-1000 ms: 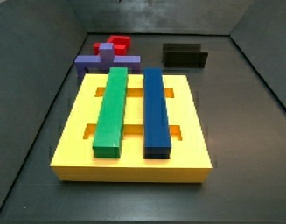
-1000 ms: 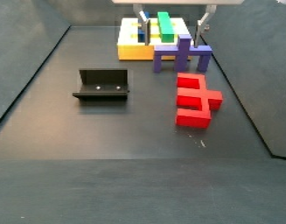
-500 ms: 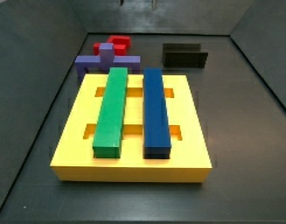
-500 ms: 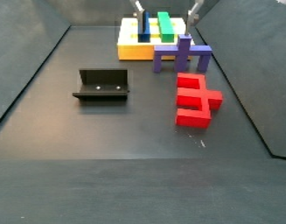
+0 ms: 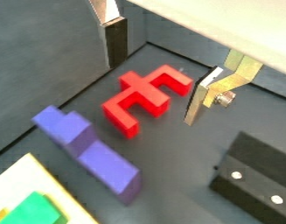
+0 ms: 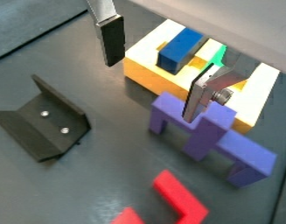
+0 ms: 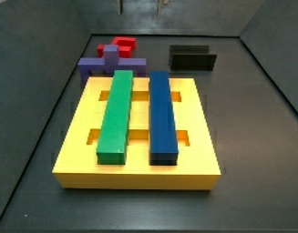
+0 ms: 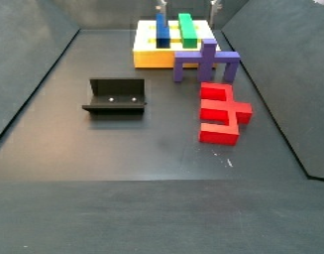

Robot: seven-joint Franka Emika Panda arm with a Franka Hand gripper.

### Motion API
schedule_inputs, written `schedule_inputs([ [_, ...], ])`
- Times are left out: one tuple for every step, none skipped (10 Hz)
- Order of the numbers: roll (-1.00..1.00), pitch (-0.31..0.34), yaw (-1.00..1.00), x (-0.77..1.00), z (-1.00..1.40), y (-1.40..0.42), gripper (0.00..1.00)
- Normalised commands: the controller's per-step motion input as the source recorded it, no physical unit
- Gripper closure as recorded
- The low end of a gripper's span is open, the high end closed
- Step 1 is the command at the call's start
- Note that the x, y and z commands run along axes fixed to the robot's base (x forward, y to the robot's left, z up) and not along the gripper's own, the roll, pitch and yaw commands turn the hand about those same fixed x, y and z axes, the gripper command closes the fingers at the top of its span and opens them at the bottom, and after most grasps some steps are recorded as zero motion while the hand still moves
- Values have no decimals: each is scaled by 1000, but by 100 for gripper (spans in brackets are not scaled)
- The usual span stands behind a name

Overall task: Pick up the purple object. Move up. Move to above the board. Insert the purple object.
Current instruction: Pick up the purple object.

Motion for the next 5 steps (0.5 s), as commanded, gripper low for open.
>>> schedule_inputs([
  [186, -13, 66, -463, 0, -303, 0],
  [214, 0, 0, -320, 40, -303, 0],
  [184, 0, 14, -317, 46, -291, 0],
  [111, -16, 103, -23, 0, -303, 0],
  [246, -27, 231, 0, -23, -569, 0],
])
